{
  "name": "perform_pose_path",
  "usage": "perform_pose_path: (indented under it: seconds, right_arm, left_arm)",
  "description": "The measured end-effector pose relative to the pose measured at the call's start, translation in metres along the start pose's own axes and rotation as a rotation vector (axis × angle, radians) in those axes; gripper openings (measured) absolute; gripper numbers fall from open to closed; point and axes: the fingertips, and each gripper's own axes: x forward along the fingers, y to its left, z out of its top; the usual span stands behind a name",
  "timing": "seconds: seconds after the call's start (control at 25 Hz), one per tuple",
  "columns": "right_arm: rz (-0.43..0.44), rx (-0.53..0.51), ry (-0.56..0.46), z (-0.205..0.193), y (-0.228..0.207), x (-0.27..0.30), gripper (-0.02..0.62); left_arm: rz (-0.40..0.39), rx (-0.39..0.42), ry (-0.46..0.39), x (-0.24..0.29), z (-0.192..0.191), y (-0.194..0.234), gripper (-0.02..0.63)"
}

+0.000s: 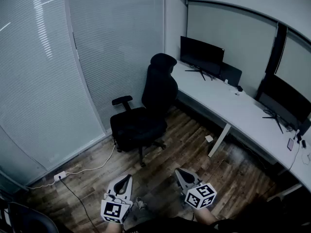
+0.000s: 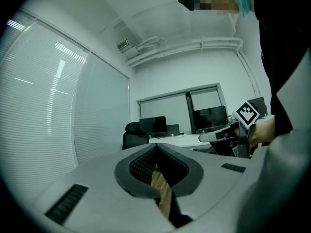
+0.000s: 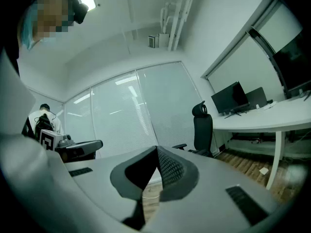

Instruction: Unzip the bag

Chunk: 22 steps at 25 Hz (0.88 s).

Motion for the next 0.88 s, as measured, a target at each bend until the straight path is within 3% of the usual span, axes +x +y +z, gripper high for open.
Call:
perform_pose_path:
  seconds: [0.52, 0.88]
  right_arm:
    - [0.049, 0.011, 0.016, -0.003, -0.012, 0.068, 0.046]
    - [0.004, 0.012, 0.073, -0.021, -0.034, 0.153, 0.057]
  left_arm:
    - [-0.038, -0.029, 0.033, 0.06, -0.023, 0.036, 0.019]
    - [-0.084, -0.045, 0.091, 0.118, -0.058, 0.093, 0.023]
